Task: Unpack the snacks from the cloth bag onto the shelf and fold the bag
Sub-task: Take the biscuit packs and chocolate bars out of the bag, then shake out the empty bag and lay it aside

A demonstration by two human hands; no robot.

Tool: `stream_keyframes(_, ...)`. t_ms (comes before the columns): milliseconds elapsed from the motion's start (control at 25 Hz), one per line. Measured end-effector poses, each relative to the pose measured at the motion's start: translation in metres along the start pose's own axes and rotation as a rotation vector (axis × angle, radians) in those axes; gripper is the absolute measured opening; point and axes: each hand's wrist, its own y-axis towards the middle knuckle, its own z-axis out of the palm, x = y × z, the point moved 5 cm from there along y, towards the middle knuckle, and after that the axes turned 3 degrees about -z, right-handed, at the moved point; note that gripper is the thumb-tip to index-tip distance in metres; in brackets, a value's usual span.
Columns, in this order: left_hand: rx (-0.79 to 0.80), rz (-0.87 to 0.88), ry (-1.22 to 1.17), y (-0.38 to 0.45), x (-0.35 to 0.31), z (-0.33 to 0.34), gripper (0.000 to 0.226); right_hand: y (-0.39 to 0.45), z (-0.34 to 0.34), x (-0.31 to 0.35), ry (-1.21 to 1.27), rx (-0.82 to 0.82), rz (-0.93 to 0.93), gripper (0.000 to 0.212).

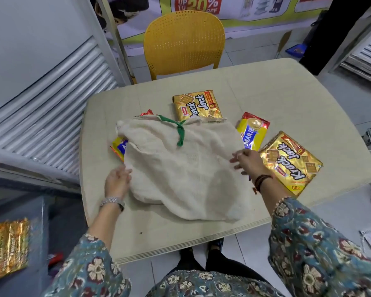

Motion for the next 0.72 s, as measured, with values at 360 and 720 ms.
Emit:
stream_keyframes(360,0.053,-0.084,0.304,-0.035,0.099,0.019,0.036,-0.054,0.010,-0.126,-0.412,-0.200,0.220,0.044)
stream_keyframes(720,0.004,-0.224,-0.361,-0.033,0.083,0.021,0.020,-0.046,0.024,-0.139,0.156,0.035,0.381,0.024)
